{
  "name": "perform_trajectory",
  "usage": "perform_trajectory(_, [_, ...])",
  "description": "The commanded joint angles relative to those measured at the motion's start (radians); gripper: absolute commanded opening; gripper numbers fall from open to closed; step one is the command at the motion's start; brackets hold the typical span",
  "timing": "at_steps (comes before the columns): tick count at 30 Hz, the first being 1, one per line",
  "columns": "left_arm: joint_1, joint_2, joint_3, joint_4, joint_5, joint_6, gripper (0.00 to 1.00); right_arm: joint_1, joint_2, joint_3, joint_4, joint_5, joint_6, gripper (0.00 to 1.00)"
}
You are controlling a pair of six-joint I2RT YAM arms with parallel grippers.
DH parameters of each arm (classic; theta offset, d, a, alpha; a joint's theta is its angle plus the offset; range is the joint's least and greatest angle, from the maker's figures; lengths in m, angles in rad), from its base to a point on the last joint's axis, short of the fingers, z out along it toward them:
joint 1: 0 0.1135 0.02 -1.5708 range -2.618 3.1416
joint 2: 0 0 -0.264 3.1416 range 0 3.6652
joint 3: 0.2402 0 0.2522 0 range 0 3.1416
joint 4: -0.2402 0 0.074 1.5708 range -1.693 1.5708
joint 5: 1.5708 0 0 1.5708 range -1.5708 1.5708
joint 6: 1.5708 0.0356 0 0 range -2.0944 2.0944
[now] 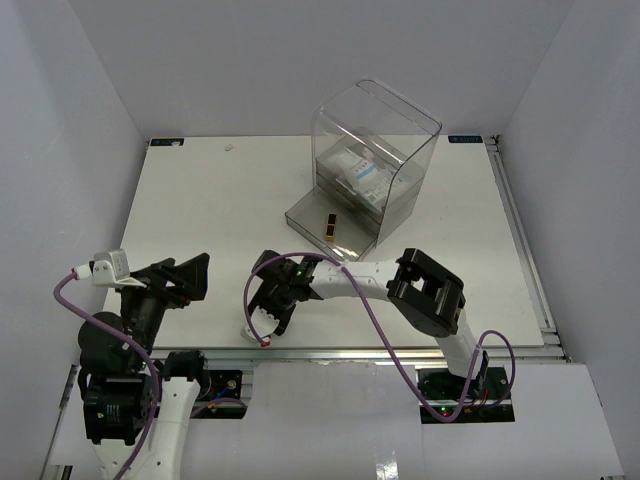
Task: Organize the makeup
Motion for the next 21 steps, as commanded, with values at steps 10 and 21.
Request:
perform_trajectory(10, [0.004,-0.011,-0.016,0.003,0.012,0.005,0.98,-0.003,0.11,0.065,-0.083,-0.022,0.017,0.6])
perform_trajectory(21, [0.004,-0.021,-0.019,-0.002,0.009,0.01,0.98,-0.001,0.2,0.199,-0.248,-0.012,-0.049,0.4])
